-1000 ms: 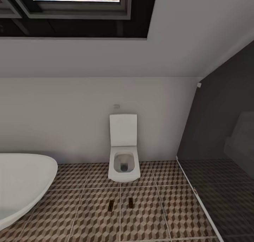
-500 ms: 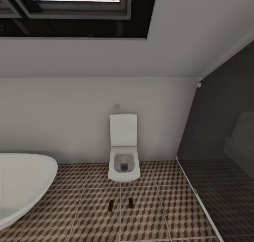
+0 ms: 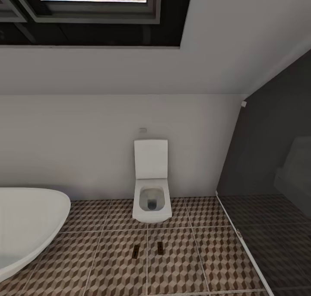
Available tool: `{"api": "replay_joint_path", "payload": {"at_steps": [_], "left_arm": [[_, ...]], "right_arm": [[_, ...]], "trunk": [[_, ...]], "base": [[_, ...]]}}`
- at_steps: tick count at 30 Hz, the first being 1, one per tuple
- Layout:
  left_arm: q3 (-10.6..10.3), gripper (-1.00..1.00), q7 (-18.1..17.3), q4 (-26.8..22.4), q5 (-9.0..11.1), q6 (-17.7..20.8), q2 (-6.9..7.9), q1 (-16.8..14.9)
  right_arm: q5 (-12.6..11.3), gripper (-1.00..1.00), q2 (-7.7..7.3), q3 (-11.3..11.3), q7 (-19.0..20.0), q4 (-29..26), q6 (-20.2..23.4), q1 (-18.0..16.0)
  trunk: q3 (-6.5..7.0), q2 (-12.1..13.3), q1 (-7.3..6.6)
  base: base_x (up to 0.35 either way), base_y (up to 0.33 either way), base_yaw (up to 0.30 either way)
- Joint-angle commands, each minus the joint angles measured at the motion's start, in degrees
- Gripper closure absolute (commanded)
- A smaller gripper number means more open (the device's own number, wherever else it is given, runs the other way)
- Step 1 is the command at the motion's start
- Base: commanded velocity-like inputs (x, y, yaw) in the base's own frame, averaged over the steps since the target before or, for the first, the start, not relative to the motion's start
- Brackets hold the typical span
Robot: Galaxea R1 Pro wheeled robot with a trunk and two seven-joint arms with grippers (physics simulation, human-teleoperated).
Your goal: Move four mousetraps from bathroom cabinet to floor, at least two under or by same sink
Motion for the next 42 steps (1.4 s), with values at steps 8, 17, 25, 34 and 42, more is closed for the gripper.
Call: {"api": "replay_joint_path", "payload": {"at_steps": [8, 17, 25, 34, 42], "left_arm": [[-0.4, -1.00, 0.0, 0.2, 0.3, -0.3, -0.06, 0.0], [-0.4, -1.00, 0.0, 0.2, 0.3, -0.3, -0.06, -0.1], [-0.4, -1.00, 0.0, 0.2, 0.3, -0.3, -0.06, -0.1], [-0.4, -1.00, 0.0, 0.2, 0.3, -0.3, -0.06, -0.1], [-0.4, -1.00, 0.0, 0.2, 0.3, -0.3, -0.06, -0.1]], "right_arm": [[-0.5, -1.00, 0.11, 0.5, 0.0, -0.5, -0.9, 0.0], [-0.5, -1.00, 0.09, 0.5, 0.0, -0.5, -1.0, 0.0], [-0.5, -1.00, 0.15, 0.5, 0.0, -0.6, -1.1, 0.0], [-0.4, -1.00, 0.16, 0.5, 0.0, -0.6, -1.1, 0.0], [-0.4, -1.00, 0.16, 0.5, 0.0, -0.6, -1.1, 0.0]], "trunk": [[-0.12, -0.1, 0.03], [-0.12, -0.1, 0.03], [-0.12, -0.1, 0.03], [-0.12, -0.1, 0.03], [-0.12, -0.1, 0.03]], "base": [[0.000, 0.000, 0.000], [0.000, 0.000, 0.000], [0.000, 0.000, 0.000], [0.000, 0.000, 0.000], [0.000, 0.000, 0.000]]}}
